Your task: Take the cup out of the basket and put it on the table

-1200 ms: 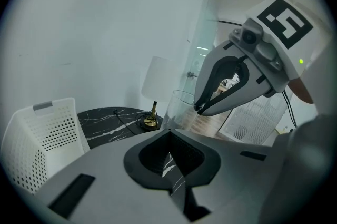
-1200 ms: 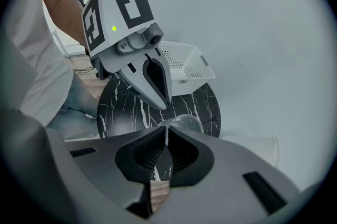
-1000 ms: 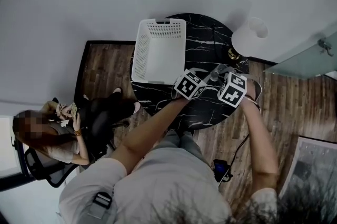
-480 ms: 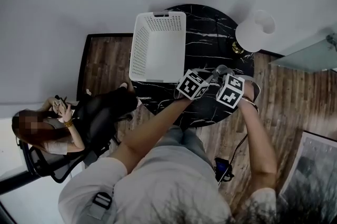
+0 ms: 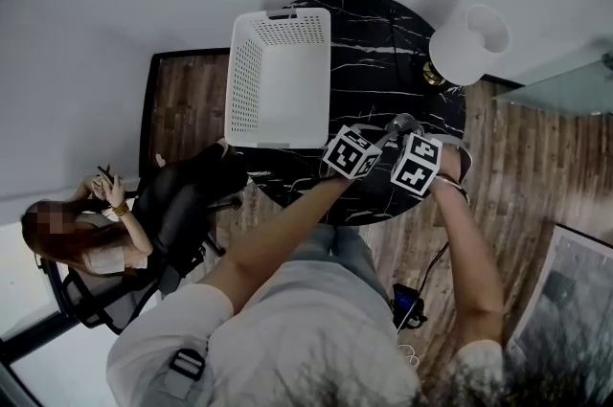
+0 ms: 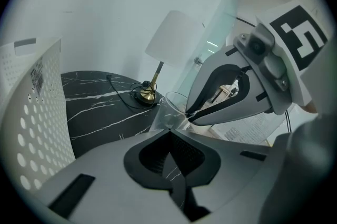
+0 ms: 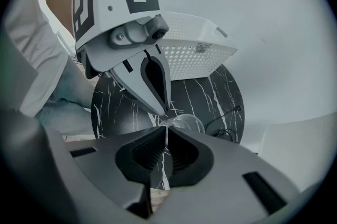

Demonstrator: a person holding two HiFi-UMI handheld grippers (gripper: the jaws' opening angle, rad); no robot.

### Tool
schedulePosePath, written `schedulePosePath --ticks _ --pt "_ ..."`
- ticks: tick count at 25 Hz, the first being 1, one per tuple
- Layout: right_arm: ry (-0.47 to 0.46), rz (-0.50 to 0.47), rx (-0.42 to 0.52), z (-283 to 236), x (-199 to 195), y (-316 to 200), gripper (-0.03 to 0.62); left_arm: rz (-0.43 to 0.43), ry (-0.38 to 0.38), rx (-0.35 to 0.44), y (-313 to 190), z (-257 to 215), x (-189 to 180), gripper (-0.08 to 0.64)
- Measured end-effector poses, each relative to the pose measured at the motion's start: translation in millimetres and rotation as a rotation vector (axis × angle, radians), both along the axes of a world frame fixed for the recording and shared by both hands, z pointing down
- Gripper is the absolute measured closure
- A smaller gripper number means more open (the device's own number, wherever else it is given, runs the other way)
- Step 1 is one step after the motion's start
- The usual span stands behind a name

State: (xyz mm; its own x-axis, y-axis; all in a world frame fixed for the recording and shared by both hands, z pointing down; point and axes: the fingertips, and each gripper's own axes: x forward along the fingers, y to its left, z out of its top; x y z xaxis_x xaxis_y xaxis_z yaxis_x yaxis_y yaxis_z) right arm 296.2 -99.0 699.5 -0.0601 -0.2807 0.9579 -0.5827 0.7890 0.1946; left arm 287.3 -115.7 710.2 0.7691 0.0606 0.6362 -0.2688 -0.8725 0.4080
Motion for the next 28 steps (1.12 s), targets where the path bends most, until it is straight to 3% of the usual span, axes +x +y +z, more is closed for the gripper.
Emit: schedulePosePath --ticks 28 --pt "0.007 -0.007 -0.041 50 4 10 0.575 -0.020 -0.042 -0.061 0 49 2 0.555"
